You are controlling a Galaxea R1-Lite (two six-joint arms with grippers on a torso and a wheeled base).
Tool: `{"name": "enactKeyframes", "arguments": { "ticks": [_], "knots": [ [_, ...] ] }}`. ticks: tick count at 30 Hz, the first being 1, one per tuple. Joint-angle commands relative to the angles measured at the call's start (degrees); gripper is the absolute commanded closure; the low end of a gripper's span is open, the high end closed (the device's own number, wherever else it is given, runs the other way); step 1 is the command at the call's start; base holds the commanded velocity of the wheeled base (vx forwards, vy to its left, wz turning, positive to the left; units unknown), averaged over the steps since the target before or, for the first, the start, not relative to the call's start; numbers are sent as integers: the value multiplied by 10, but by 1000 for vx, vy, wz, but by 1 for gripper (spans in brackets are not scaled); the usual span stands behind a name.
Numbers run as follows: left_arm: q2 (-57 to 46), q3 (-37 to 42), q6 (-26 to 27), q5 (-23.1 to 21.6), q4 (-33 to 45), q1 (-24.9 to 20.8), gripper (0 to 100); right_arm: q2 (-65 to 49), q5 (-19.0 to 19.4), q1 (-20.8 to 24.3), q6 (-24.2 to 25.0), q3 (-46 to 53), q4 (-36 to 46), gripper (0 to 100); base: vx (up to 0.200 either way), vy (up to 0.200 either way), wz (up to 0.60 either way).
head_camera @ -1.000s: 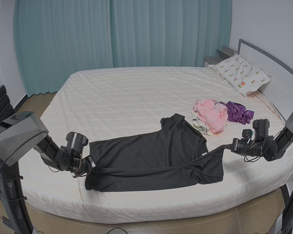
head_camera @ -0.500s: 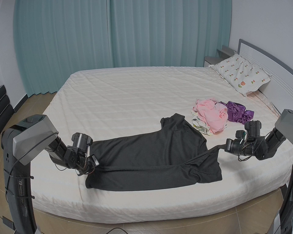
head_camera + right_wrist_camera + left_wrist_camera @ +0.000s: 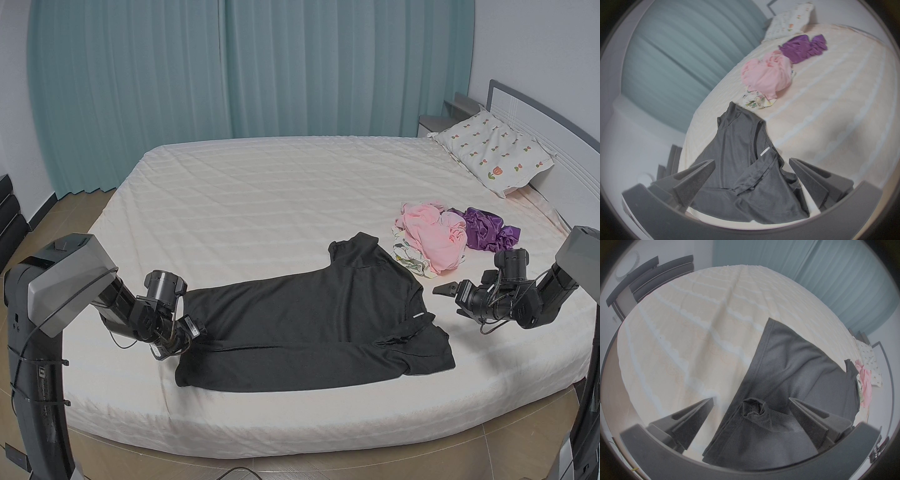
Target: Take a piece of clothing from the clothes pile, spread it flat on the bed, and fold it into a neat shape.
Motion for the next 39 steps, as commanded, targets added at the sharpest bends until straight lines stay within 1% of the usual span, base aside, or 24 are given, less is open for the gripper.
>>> {"name": "enactKeyframes", "arguments": {
  "ticks": [1,3,5,9,11,12,14,19,21,27,30,33,39],
  "knots": [
    [-99,64,-28,-29,1,11,0,-37,-44,40,109,40,0,0,0,0,0],
    [-119,92,-42,-48,1,11,0,-27,-68,50,152,41,0,0,0,0,0],
    [-130,113,-63,-62,0,9,0,-10,-81,54,185,36,0,0,0,0,0],
    [-137,137,-75,-69,-3,8,0,14,-85,61,218,32,0,0,150,0,0],
    [-137,137,-75,-69,-3,8,0,14,-85,61,218,32,0,0,200,0,0],
    [-137,151,-74,-92,-4,7,0,29,-88,65,219,31,0,0,200,0,0],
    [-137,152,-75,-103,-4,8,0,33,-95,69,219,31,-5,0,200,0,0],
    [-131,154,-75,-115,-3,9,0,50,-98,68,218,32,-44,0,200,0,0],
    [-131,156,-74,-117,-2,8,0,53,-99,69,217,33,-49,0,200,0,0],
    [-128,156,-77,-116,-2,9,0,50,-100,70,207,46,-47,0,0,0,0],
    [-127,155,-98,-117,-3,9,0,48,-110,71,203,58,-48,0,0,0,0],
    [-129,155,-102,-118,-4,10,0,47,-116,72,198,64,-48,0,0,0,0],
    [-127,161,-102,-118,-3,12,0,26,-115,72,196,97,-49,0,0,200,0]
  ]
}}
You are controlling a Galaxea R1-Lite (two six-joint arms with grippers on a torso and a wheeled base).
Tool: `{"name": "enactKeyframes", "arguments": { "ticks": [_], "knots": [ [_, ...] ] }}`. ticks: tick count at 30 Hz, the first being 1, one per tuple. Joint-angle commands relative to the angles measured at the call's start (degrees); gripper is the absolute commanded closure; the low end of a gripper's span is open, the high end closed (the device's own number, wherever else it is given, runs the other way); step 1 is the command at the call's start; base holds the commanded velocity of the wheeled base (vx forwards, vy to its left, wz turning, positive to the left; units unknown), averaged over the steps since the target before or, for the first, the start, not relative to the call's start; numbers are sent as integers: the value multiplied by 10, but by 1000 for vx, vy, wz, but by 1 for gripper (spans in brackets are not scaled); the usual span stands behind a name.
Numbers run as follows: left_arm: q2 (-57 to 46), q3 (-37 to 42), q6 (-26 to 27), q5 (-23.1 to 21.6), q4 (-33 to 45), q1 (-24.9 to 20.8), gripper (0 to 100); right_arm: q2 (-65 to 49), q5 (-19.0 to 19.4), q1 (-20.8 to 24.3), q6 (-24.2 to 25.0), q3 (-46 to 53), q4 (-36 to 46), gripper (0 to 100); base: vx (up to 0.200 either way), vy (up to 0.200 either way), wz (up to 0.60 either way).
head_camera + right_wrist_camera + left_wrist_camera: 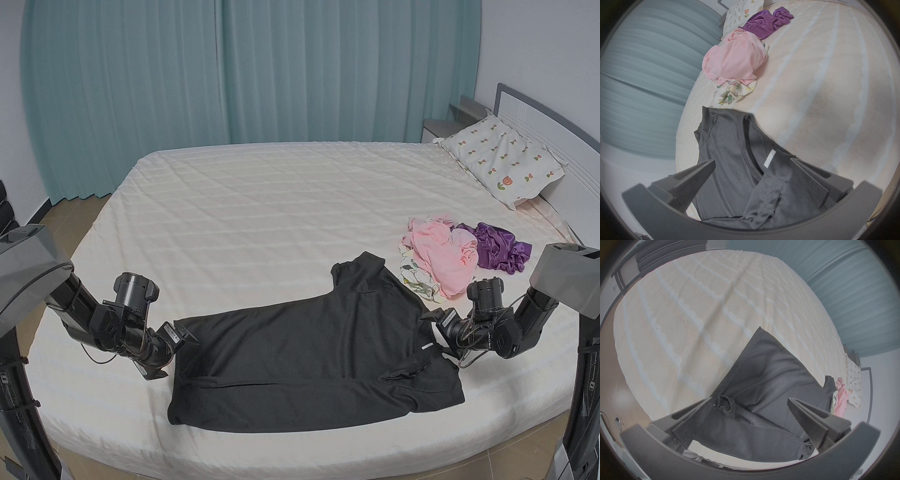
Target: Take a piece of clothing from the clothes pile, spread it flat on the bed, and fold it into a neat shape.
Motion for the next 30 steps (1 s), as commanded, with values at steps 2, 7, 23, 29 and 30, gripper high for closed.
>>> {"name": "enactKeyframes", "arguments": {
  "ticks": [2,7,23,29,30],
  "knots": [
    [2,7,0,0,-1,3,0,-20,2,1,0,25,-1,0,0,200,0],
    [2,14,1,-2,-1,4,0,-22,1,10,0,38,-1,0,0,160,0],
    [13,22,2,-4,-7,-3,0,-34,-1,18,-17,64,1,0,0,0,0],
    [16,29,1,-3,-25,-4,0,-40,-1,16,-21,69,7,0,-67,0,0],
    [16,30,1,-2,-25,-5,0,-40,0,16,-21,69,7,0,-200,0,0]
  ]
}}
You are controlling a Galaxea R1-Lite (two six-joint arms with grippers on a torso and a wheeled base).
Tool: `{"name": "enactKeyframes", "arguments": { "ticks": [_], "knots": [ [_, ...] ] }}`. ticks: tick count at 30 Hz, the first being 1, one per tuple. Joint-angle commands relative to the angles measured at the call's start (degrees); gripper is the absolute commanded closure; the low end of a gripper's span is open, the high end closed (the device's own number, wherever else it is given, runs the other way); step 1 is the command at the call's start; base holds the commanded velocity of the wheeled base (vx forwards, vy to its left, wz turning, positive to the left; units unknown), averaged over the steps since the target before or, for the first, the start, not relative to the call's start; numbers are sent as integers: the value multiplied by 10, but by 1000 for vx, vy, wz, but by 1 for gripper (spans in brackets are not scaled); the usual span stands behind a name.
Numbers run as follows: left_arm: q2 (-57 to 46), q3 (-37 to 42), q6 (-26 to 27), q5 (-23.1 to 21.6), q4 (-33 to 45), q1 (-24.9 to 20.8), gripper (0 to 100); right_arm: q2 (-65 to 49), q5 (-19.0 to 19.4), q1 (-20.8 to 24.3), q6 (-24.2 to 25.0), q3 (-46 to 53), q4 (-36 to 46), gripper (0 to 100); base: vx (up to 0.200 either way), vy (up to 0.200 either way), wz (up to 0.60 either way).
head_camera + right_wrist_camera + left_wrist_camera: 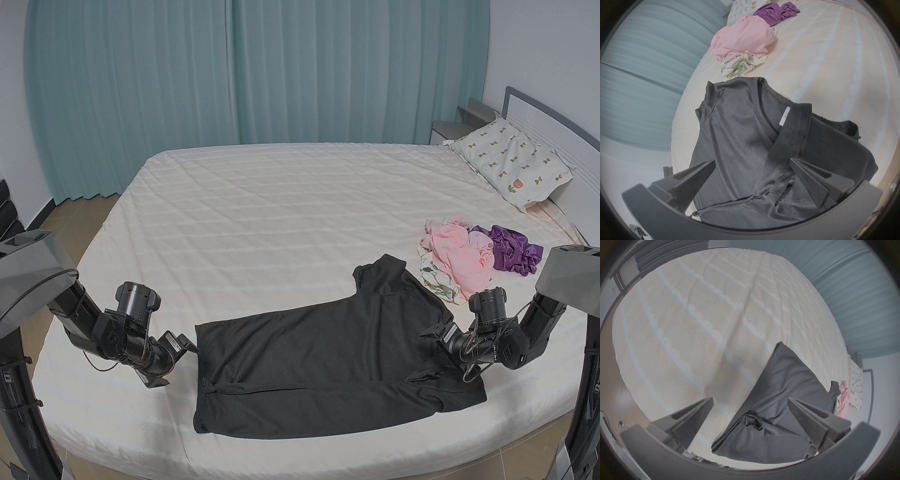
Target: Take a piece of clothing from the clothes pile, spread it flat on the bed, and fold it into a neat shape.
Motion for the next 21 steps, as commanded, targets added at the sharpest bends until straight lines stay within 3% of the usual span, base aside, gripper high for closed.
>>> {"name": "enactKeyframes", "arguments": {
  "ticks": [1,6,21],
  "knots": [
    [3,4,0,2,-1,-3,0,-4,1,0,0,2,0,0,-200,0,0],
    [2,4,0,2,-1,-8,0,-2,1,-1,1,2,-3,0,-200,0,0],
    [-4,11,-5,5,-3,-38,0,18,3,-27,7,-29,-8,0,0,0,0]
  ]
}}
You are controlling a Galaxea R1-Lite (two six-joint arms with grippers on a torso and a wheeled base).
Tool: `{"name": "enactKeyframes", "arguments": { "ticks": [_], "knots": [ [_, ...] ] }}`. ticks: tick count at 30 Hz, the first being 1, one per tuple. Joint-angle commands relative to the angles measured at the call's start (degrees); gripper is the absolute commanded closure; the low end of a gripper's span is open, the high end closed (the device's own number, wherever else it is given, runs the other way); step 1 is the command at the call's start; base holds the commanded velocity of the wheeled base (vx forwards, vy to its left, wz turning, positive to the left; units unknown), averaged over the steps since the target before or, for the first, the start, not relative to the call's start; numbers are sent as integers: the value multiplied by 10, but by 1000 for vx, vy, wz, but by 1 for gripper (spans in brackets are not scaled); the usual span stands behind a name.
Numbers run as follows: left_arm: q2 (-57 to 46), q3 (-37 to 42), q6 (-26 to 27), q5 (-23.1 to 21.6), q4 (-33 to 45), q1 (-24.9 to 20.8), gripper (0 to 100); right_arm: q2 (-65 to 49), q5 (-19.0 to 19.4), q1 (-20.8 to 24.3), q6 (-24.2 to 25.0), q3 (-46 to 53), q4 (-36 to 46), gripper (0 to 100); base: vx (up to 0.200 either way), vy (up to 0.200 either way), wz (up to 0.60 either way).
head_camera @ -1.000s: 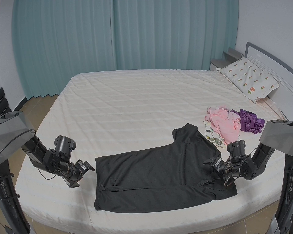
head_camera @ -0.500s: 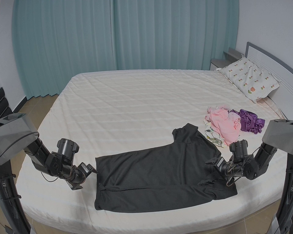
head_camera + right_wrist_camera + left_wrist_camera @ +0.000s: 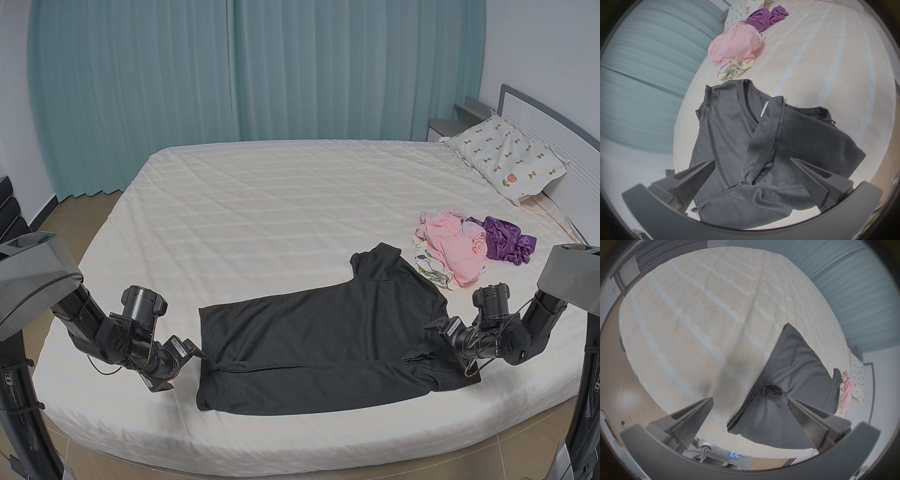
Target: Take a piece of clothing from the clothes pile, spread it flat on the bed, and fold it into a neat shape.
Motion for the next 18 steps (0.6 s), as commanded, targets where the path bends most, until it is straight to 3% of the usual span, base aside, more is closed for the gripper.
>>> {"name": "enactKeyframes", "arguments": {
  "ticks": [1,6,15,18],
  "knots": [
    [-3,2,-4,1,-4,-14,0,9,0,-9,0,-9,0,0,0,0,0],
    [-3,3,-19,-1,-22,-20,0,5,5,-11,-1,-3,1,0,0,0,0],
    [-2,4,-18,-3,-23,-27,0,8,4,-7,-4,-4,1,0,0,-200,0],
    [1,6,-18,-2,-34,-28,0,11,0,-4,-6,-6,1,0,0,0,0]
  ]
}}
